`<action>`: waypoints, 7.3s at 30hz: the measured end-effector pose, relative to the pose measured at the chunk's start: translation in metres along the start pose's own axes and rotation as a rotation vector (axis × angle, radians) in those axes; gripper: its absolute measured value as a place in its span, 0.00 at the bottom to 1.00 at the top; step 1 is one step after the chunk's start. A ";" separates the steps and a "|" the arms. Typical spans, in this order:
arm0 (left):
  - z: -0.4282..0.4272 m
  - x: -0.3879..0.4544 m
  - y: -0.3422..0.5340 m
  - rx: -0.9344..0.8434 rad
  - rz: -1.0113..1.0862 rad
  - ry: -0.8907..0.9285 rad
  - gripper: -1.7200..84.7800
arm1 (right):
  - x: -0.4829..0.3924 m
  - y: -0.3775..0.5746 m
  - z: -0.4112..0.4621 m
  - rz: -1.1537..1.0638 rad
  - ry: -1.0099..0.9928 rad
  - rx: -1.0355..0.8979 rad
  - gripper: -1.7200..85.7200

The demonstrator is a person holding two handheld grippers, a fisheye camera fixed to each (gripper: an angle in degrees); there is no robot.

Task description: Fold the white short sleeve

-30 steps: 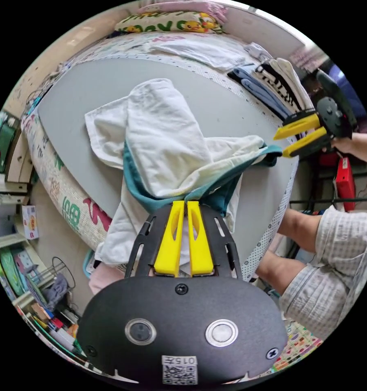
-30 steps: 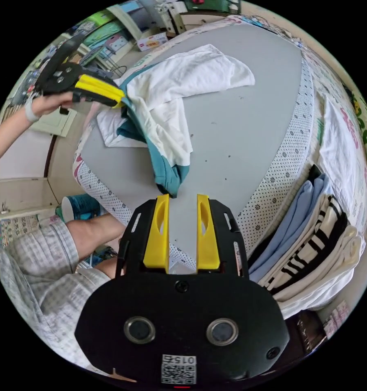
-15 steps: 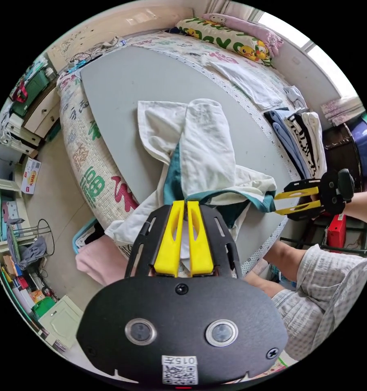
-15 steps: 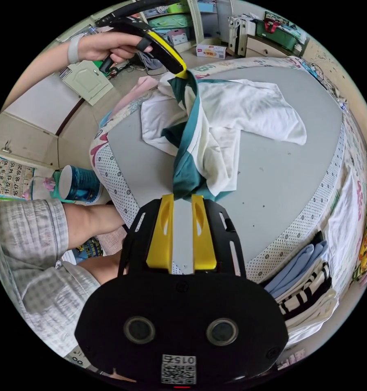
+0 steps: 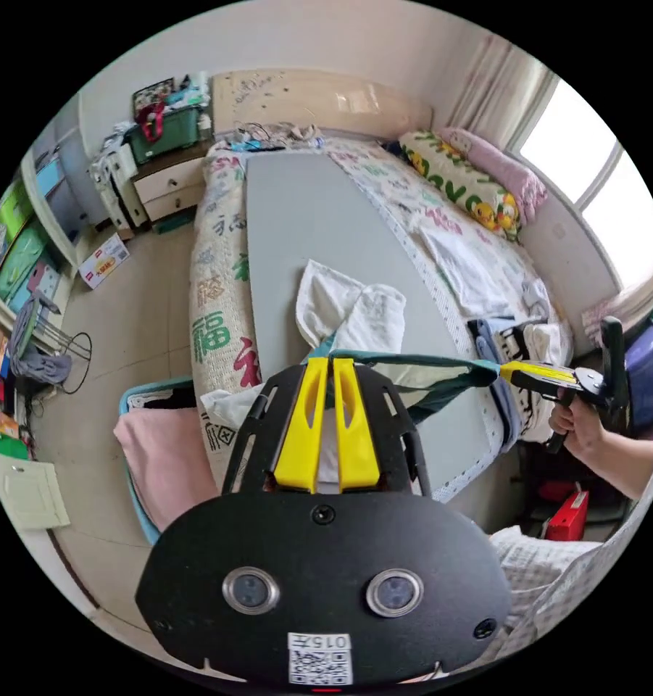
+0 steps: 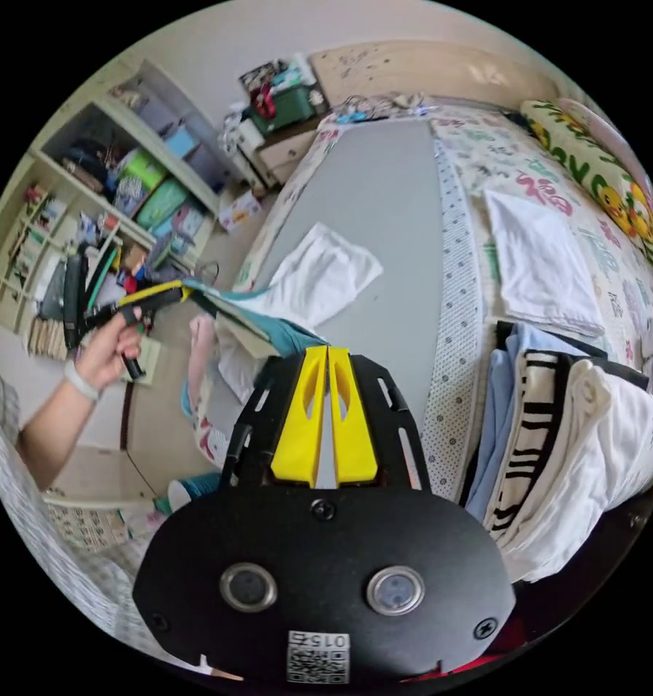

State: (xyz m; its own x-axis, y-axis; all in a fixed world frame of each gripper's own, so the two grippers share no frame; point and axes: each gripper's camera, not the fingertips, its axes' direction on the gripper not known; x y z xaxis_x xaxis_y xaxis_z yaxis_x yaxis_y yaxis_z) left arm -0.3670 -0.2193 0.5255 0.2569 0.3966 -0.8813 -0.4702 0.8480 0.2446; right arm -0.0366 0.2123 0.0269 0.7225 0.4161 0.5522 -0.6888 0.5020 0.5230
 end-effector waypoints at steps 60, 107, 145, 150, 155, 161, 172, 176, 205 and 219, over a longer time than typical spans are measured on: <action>-0.107 -0.168 0.320 1.130 -0.289 0.351 0.01 | -0.180 0.330 -0.440 -0.006 -0.614 0.989 0.01; 0.429 0.011 -0.087 -0.005 -0.206 0.153 0.17 | -0.024 -0.247 -0.163 -0.217 -0.053 -0.307 0.15; 0.489 0.183 0.063 -0.375 -0.489 0.124 0.15 | -0.087 -0.312 -0.289 -0.088 0.010 -0.473 0.13; 0.502 0.211 0.089 -0.351 -0.494 0.154 0.15 | -0.114 -0.309 -0.249 -0.147 0.122 -0.551 0.12; 0.518 0.234 0.092 -0.402 -0.428 0.151 0.13 | -0.117 -0.330 -0.250 -0.116 0.164 -0.548 0.05; 0.538 0.250 0.107 -0.452 -0.402 0.233 0.04 | -0.074 -0.358 -0.299 0.190 -0.009 -0.449 0.02; 0.514 0.282 0.178 -0.475 -0.372 0.211 0.03 | -0.054 -0.332 -0.355 0.354 0.046 -0.545 0.02; 0.526 0.300 0.212 -0.515 -0.390 0.205 0.03 | -0.074 -0.317 -0.334 0.333 0.101 -0.621 0.02; 0.710 0.213 0.178 0.081 -0.710 0.249 0.12 | -0.404 -0.693 -0.154 -0.445 -0.192 -0.295 0.09; 0.841 0.216 0.183 0.079 -0.627 0.355 0.12 | -0.576 -0.796 0.069 -0.790 -0.020 -0.471 0.06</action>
State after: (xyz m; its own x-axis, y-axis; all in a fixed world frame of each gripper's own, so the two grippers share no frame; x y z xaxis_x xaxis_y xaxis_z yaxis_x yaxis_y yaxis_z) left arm 0.3121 0.3171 0.7202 0.1623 -0.2991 -0.9403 -0.2583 0.9069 -0.3330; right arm 0.0916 -0.4789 -0.6629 0.9685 -0.1904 0.1602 0.1033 0.8934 0.4373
